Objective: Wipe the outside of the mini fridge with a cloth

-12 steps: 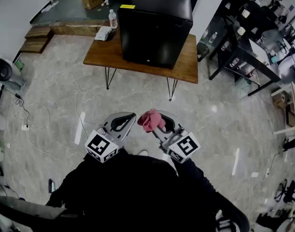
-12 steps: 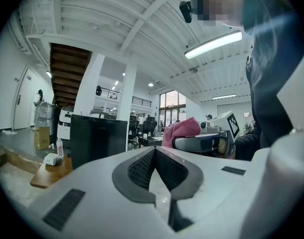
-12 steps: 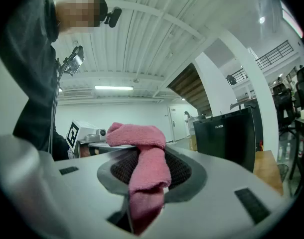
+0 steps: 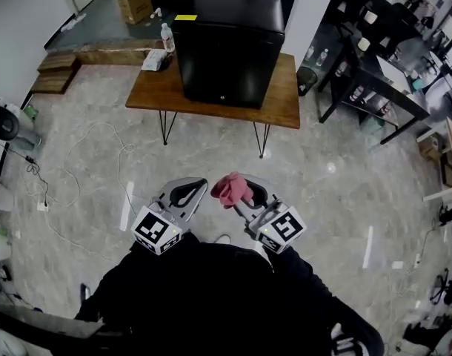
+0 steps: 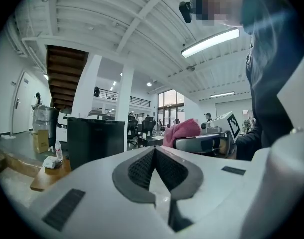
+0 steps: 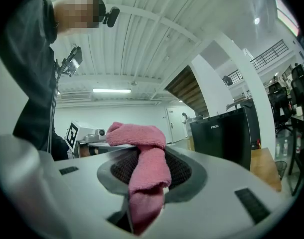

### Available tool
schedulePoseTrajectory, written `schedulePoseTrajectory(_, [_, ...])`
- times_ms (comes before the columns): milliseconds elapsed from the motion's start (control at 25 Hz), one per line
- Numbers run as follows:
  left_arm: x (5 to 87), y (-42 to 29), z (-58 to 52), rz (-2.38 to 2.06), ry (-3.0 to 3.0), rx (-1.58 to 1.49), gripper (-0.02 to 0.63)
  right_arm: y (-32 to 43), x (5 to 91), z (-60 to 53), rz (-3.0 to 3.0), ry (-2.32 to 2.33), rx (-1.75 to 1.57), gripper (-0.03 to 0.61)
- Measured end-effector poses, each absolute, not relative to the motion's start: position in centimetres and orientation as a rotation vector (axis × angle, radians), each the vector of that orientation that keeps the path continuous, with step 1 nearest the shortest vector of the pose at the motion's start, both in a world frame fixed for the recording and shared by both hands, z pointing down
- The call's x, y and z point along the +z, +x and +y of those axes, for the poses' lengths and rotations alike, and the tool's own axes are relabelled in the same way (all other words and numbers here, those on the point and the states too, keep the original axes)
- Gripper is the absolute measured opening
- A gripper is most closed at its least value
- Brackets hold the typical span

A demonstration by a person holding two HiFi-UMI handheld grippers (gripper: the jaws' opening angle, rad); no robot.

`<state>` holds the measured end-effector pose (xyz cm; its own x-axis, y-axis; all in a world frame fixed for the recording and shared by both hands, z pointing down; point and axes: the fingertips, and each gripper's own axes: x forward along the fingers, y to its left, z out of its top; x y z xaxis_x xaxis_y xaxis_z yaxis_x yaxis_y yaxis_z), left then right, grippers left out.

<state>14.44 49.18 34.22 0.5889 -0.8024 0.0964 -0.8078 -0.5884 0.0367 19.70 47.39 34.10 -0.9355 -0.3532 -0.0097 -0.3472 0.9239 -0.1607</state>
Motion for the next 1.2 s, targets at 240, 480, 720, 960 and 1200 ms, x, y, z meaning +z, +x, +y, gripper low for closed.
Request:
schedulePoseTrajectory(240, [33.4, 15.7, 49.0, -1.381, 2.741, 0.103, 0.006, 21.3, 33.8, 46.6, 3.032, -0.613, -0.265, 0.132])
schedulePoseTrajectory(480, [33.6, 14.6, 47.7, -1.378, 2.726, 0.109, 0.006, 20.6, 34.0, 45.4, 3.011, -0.622, -0.290, 0.132])
schedulePoseTrajectory(720, [35.1, 10.4, 43.7, -1.422, 2.711, 0.113, 0.006, 17.3, 36.4, 41.9, 3.066, -0.695, -0.285, 0.132])
schedulePoseTrajectory(960, [35.3, 4.3, 35.6, -1.454, 2.695, 0.103, 0.006, 12.5, 36.4, 34.5, 3.093, -0.781, -0.243, 0.132])
schedulePoseTrajectory(1200, [35.3, -3.9, 26.3, -1.482, 2.685, 0.075, 0.006, 4.6, 35.5, 24.8, 3.071, -0.948, -0.112, 0.132])
